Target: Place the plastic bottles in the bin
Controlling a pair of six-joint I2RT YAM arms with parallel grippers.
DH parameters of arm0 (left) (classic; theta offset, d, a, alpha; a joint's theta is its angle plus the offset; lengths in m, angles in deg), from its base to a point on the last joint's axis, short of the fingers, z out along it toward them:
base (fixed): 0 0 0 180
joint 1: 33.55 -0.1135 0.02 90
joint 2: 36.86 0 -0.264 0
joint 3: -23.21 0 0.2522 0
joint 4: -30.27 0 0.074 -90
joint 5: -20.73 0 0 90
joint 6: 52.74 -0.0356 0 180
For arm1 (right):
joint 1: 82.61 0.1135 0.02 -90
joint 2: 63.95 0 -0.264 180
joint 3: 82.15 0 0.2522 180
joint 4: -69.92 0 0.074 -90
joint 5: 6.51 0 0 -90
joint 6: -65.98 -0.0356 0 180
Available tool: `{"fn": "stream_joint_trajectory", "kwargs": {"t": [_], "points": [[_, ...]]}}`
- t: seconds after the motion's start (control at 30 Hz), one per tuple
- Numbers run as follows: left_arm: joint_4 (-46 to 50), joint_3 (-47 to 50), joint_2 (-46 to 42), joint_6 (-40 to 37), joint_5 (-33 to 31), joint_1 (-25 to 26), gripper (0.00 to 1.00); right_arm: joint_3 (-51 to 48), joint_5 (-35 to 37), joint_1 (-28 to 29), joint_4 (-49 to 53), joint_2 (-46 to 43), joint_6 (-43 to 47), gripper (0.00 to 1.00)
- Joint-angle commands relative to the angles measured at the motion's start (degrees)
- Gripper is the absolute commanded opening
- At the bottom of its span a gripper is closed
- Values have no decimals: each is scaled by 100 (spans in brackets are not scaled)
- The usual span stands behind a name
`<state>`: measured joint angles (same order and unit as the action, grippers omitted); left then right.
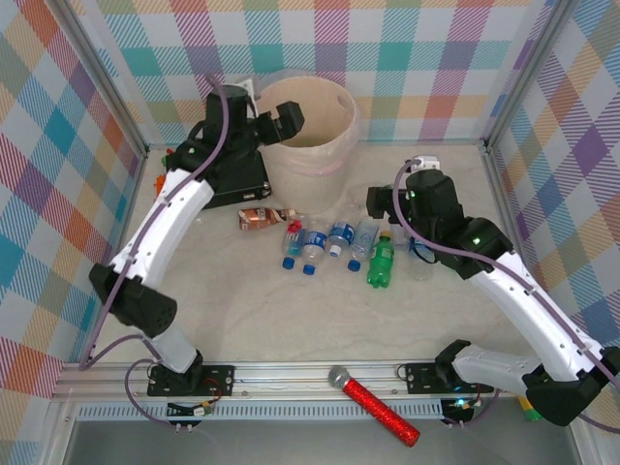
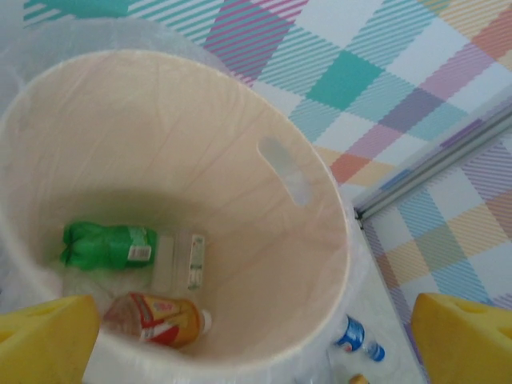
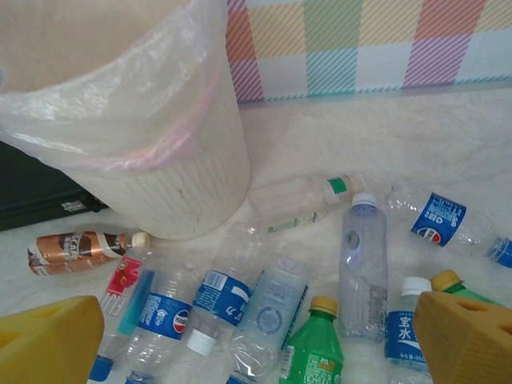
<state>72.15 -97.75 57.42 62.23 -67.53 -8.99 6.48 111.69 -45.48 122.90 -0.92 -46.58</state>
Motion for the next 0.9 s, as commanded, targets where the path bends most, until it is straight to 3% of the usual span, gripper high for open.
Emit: {"fn": "stream_joint_trajectory", "kwargs": {"t": [0.0,0.1,0.33,0.5,0.67,0.77,0.87], "points": [[-64,568,-587,114,182,-4,100,-92,125,-84,269,101,-274,99],[102,1064,-1053,135,195,18,100,-169,-70,-297,528,254,-548,99],[801,1936,-1955,177,344,51,99,-658,-1665,-1335,866,373,-1165,99],[1815,2217,-2261,202,249,56,100,-838,-2007,-1830,1355,692,-1292,83],[2471,2421,-2485,278,134,56,100,-1040,-1994,-2360,1506,1048,-1124,80],[2814,2590,-2650,699,-569,42,100,-1203,-2045,-2613,1447,1314,-989,76],[3006,2698,-2769,337,-667,31,100,-1337,-2148,-2768,1275,1640,-845,73]]}}
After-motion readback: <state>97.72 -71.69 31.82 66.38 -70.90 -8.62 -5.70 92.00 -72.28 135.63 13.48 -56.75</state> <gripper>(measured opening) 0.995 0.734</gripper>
